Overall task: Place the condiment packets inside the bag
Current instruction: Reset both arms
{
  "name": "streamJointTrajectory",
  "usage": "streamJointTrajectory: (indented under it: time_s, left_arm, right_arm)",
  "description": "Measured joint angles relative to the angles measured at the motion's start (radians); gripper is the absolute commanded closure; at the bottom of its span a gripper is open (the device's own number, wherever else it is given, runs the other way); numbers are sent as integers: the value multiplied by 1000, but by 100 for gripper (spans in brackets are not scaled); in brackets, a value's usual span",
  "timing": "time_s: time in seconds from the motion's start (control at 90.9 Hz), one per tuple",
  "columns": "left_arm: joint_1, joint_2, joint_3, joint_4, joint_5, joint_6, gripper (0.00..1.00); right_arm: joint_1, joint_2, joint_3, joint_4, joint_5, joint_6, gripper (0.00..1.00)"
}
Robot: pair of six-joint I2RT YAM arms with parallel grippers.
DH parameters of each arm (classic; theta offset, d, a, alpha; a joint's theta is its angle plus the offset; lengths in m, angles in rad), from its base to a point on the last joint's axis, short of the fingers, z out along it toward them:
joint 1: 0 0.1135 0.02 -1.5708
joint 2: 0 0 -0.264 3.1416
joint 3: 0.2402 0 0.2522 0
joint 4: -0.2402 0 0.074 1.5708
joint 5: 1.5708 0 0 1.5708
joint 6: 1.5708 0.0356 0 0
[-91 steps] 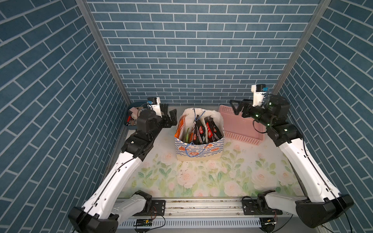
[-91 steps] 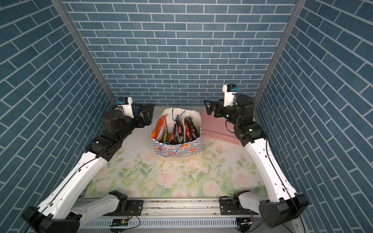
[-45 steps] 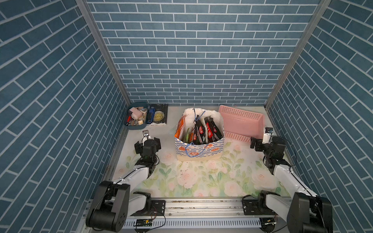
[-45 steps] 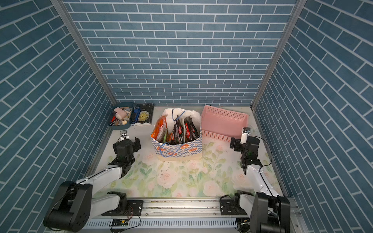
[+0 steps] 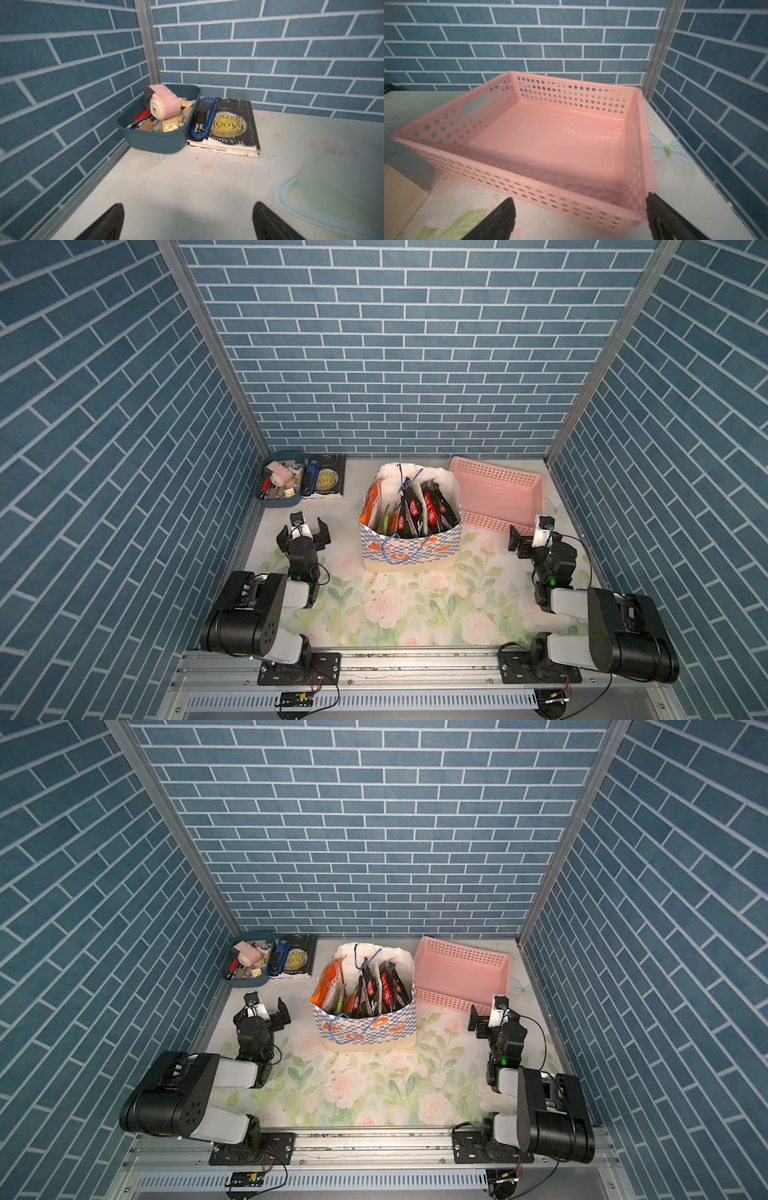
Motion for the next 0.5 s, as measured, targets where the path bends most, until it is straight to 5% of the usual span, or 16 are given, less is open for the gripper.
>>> streamJointTrajectory:
  time_s: [0.165,0.495]
  left_arm:
    - [0,0,0,34,14,0,0]
    - [2,1,-1,43,23,0,0]
  right_arm:
    - [72,137,6,107,54,-14,0]
    - [100,146,21,140,118,-28,0]
